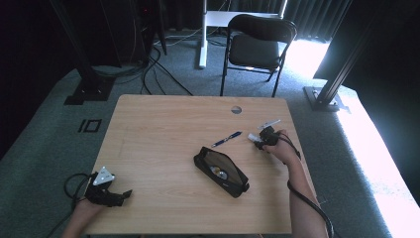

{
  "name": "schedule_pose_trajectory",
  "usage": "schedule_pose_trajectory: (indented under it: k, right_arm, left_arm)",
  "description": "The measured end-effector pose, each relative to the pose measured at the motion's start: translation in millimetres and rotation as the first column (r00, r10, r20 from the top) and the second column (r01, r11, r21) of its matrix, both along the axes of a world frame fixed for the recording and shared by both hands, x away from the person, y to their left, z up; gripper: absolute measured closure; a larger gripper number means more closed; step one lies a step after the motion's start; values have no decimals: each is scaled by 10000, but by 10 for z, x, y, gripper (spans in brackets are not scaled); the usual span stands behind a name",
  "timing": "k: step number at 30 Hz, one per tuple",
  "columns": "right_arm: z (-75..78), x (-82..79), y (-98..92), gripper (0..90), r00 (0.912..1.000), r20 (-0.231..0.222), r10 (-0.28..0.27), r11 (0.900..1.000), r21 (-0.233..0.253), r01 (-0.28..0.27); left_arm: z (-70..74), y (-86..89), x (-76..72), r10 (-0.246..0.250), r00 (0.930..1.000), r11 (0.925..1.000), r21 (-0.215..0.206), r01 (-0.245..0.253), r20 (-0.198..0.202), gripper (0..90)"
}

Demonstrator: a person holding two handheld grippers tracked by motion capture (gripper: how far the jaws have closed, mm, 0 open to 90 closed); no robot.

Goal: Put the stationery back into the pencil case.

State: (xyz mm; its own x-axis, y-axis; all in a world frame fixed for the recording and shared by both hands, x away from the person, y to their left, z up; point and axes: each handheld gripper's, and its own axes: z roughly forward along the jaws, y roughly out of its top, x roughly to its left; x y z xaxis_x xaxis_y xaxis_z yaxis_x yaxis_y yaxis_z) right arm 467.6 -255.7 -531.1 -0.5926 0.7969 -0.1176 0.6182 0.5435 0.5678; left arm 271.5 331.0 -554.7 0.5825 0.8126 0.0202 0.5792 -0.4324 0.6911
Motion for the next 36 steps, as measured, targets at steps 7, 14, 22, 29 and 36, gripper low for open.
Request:
schedule_pose_trajectory:
  k: [7,14,22,29,36]
  right_arm:
    - [0,-57,101,697,9968,-568,-565,9959,676,603]
    - [21,-176,173,701,9922,-801,-959,9896,994,1037]
    - [180,-316,111,701,9864,-816,-1428,9791,1342,1529]
    - [351,-469,84,701,9875,-565,-1475,9760,1537,1545]
    - [499,-598,111,701,9932,-370,-1105,9739,1952,1156]
  left_arm:
    - [0,0,0,-1,10000,10000,1,1,0,16]
    - [0,0,0,1,10000,10000,0,-1,0,16]
    - [0,0,-1,-2,10000,10000,0,2,-1,16]
    - [0,0,0,-3,10000,10000,0,3,-2,16]
    - [0,0,-1,0,10000,10000,-1,0,-1,16]
